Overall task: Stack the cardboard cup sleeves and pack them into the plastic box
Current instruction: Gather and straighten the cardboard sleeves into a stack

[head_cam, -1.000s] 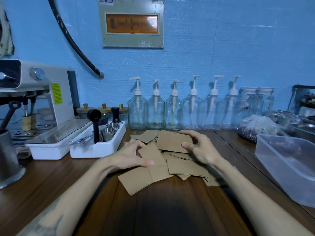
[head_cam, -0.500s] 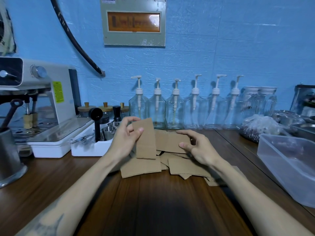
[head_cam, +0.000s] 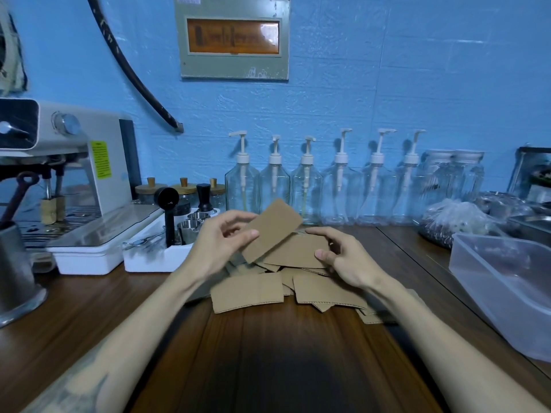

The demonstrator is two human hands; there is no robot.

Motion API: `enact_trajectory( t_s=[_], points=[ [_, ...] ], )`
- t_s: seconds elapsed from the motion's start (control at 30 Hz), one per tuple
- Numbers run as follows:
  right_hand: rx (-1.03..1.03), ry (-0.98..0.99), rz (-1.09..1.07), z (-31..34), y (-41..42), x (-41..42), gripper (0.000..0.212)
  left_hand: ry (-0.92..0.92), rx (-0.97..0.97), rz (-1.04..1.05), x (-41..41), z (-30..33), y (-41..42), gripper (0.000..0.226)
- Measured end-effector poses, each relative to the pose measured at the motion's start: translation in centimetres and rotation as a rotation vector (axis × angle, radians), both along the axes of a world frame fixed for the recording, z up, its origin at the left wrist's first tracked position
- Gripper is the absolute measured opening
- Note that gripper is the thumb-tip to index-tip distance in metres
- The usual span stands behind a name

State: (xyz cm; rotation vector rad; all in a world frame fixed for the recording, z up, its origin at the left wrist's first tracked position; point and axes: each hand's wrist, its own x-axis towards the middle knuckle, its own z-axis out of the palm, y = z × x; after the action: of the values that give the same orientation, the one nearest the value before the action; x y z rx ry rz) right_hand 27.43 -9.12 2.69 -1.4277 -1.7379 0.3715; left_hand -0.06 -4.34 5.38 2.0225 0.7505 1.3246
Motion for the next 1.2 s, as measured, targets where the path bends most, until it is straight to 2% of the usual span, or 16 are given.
enact_trajectory(
  t_s=[0.2, 0.27, 0.37, 0.5, 0.6, 0.73, 0.8, 0.93, 1.07, 1.2],
  points=[
    [-0.009, 0.03, 0.041, 0.5, -0.7, -0.7, 0.049, 0.167, 0.078, 0.02, 1.2, -1.6, 0.4, 0.024],
    [-0.017, 0.05, 0.063, 0.7, -1.0, -1.2, 0.049, 0.214, 0.082, 0.059, 1.7, -2.2, 0.6, 0.034],
    [-0.03, 0.063, 0.09, 0.9, -1.4, -1.8, 0.048, 0.24, 0.034, 0.142, 2.5, -2.9, 0.8, 0.061],
    [-0.078, 0.116, 0.1, 0.7, -1.4, -2.5, 0.051, 0.29, -0.025, 0.066, 3.3, -3.5, 0.9, 0.087],
    [-0.081, 0.097, 0.091, 0.6, -1.2, -2.9, 0.052, 0.384, 0.01, 0.035, 3.3, -3.8, 0.9, 0.077],
    [-0.016, -0.055, 0.068, 0.2, -0.8, -3.1, 0.045, 0.508, 0.176, 0.097, 2.9, -3.8, 0.8, 0.054],
    [0.039, -0.152, 0.033, 0.1, -0.6, -3.1, 0.048, 0.503, 0.182, 0.089, 2.8, -3.6, 0.9, 0.046],
    [0.106, -0.198, 0.012, 0.4, -0.4, -3.5, 0.045, 0.449, 0.144, 0.042, 2.7, -3.4, 1.2, 0.043],
    [0.118, -0.183, 0.021, 0.7, 0.0, -4.1, 0.043, 0.386, 0.12, 0.037, 2.5, -3.5, 1.4, 0.038],
    [0.045, -0.136, 0.01, 1.2, 0.5, -4.2, 0.037, 0.366, 0.08, 0.08, 2.5, -3.5, 1.5, 0.039]
  ],
)
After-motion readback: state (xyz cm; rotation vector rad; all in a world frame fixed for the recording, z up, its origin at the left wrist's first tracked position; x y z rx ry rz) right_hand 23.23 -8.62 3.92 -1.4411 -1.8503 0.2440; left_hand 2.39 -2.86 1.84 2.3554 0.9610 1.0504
